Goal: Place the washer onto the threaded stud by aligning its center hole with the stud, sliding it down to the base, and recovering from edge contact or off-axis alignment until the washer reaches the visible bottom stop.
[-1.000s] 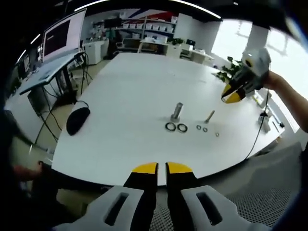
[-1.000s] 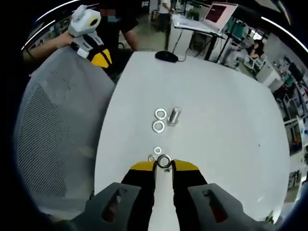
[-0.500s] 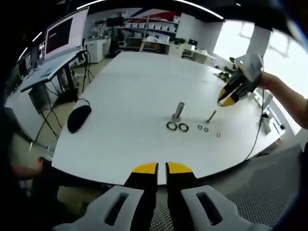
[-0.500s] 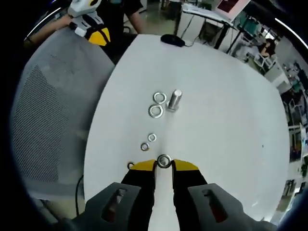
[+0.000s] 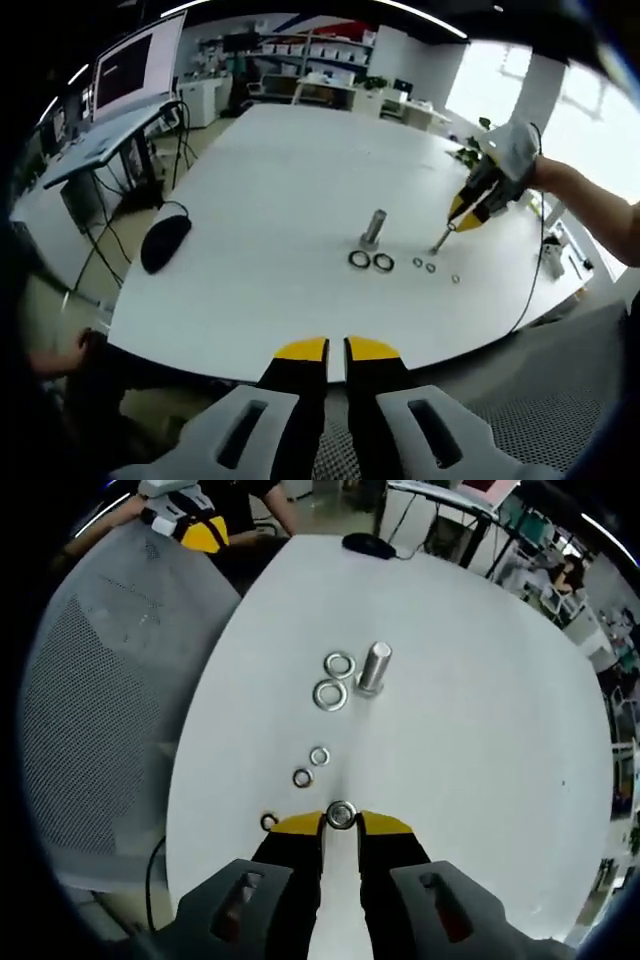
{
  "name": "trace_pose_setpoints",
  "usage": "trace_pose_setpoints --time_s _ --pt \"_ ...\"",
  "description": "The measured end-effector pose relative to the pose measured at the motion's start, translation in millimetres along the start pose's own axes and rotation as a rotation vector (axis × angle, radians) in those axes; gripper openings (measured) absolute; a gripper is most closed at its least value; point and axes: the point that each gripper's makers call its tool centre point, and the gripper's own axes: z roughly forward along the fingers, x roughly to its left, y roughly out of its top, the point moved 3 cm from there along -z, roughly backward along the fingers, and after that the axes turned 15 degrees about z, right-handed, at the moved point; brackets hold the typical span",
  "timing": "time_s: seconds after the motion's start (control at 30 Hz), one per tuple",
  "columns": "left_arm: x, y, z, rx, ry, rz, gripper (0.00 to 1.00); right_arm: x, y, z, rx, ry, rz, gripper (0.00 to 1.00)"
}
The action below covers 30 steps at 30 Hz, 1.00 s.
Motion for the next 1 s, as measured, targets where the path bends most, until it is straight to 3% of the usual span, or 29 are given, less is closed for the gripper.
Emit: trace_pose_setpoints --time_s 0.43,1.0 --pt "1.1 2.0 -0.2 -0.015 0.002 -0.005 0.03 -3.7 -3.4 5.9 0.006 0.006 0.020 0.14" --pt "2.1 1.5 0.5 -0.010 0.006 -0.005 0.03 -12.1 -13.5 38.2 0.037 -0.006 0.039 0.14"
